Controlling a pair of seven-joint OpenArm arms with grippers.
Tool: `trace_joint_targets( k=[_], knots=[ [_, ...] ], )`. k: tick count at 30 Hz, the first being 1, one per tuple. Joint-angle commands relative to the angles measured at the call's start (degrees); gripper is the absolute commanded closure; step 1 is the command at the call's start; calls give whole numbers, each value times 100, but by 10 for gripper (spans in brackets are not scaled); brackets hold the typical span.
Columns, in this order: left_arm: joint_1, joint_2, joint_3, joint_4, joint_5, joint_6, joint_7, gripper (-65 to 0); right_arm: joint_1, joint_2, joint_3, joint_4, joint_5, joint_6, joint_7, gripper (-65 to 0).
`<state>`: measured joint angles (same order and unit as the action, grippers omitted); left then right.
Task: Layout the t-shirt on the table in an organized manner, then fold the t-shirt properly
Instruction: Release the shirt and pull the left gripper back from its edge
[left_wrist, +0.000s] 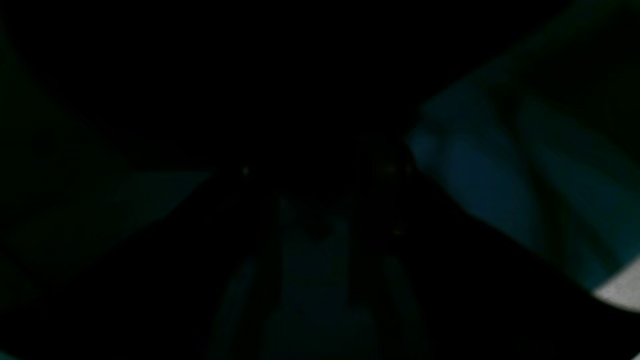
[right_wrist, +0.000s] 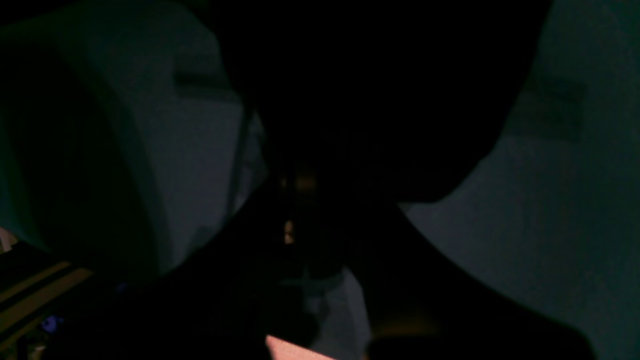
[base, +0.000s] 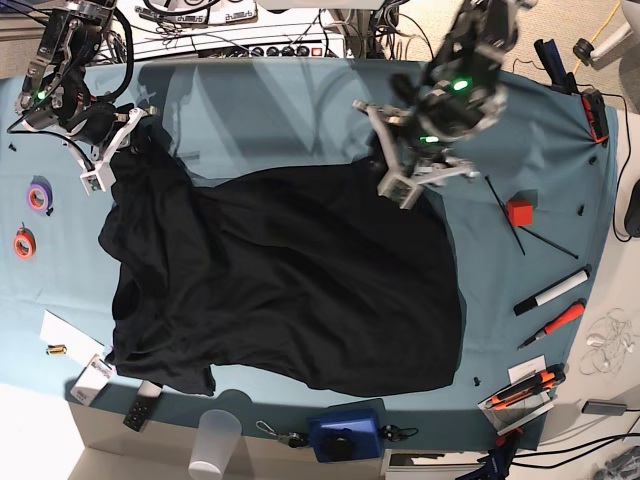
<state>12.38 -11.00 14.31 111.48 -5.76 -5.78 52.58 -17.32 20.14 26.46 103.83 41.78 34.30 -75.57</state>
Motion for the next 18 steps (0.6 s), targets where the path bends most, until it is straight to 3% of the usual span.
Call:
trace_joint_targets(
  k=[1, 4, 8, 10, 14, 18],
  knots=[
    [-105, 4, 15, 17, -11, 13, -118, -270, 35, 116, 39, 79, 17, 0, 125, 0],
    [-282, 4, 15, -181, 293, 376, -116, -270, 35, 116, 39, 79, 17, 2, 122, 0],
    [-433, 4, 17, -396, 343, 326, -66, -248, 35, 114, 39, 79, 20, 2, 125, 0],
    [-428, 4, 20, -402, 343, 297, -31, -189, 35, 116, 39, 79, 20, 2, 127, 0],
    [-431, 2, 17, -400, 435, 299, 223, 0, 35, 127, 39, 79, 20, 2, 188, 0],
    [-431, -9, 13, -372, 876, 413, 555, 0, 37, 245, 39, 81, 22, 2, 382, 0]
  ],
)
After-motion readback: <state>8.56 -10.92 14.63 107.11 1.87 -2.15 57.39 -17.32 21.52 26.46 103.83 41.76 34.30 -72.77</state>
